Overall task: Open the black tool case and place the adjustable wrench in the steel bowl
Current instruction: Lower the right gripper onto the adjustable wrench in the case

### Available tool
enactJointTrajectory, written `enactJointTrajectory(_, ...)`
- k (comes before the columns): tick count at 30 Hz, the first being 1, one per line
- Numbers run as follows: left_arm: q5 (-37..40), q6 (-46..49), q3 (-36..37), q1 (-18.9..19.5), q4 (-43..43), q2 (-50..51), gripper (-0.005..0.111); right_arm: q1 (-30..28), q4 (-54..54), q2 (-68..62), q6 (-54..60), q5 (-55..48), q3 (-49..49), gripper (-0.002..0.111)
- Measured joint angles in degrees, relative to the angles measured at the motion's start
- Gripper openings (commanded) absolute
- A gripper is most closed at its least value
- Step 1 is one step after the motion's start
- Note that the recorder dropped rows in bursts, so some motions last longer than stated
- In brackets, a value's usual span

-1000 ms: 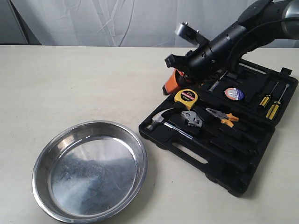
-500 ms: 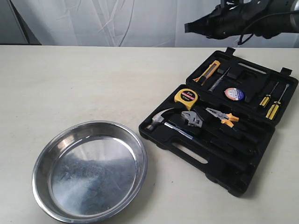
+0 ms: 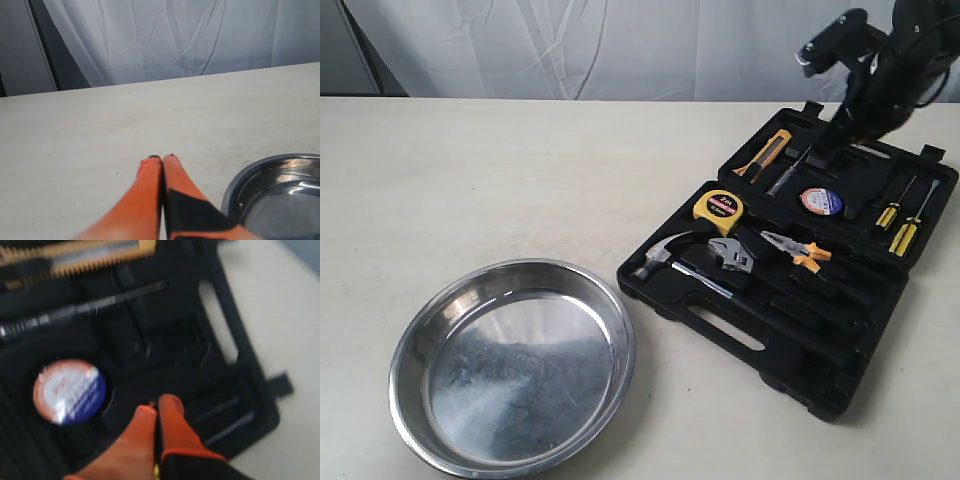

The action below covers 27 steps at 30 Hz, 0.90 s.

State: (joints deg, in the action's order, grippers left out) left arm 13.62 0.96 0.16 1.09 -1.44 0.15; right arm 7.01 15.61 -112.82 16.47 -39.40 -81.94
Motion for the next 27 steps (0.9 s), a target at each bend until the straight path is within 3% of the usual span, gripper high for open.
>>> enactJointTrajectory(3, 0.00, 0.00, 0.00, 0.00, 0.00, 0.00, 0.000, -0.09, -0.51, 0.00, -6.87, -13.11, 0.00, -0.001)
enactJointTrajectory(7, 0.00, 0.00, 0.00, 0.00, 0.00, 0.00, 0.000, -0.09, -9.62, 0.07, -7.47, -26.90, 0.00, -0.001)
enactJointTrajectory(13, 0.00, 0.00, 0.00, 0.00, 0.00, 0.00, 0.000, 0.41, -28.10, 0.07, 0.58, -30.24, 0.41, -0.001)
enactJointTrajectory(17, 0.00, 0.00, 0.00, 0.00, 0.00, 0.00, 0.000, 2.66, -31.30, 0.07, 2.54, -30.37, 1.72, 0.000)
enactJointTrajectory(19, 0.00, 0.00, 0.00, 0.00, 0.00, 0.00, 0.000, 3.93, -31.30, 0.07, 3.80, -30.45, 2.17, 0.009)
enactJointTrajectory(24, 0.00, 0.00, 0.00, 0.00, 0.00, 0.00, 0.000, 6.27, -31.16, 0.07, 9.01, -30.45, 2.11, 0.046)
enactJointTrajectory(27, 0.00, 0.00, 0.00, 0.00, 0.00, 0.00, 0.000, 7.30, -31.16, 0.07, 11.22, -30.45, 2.11, 0.048)
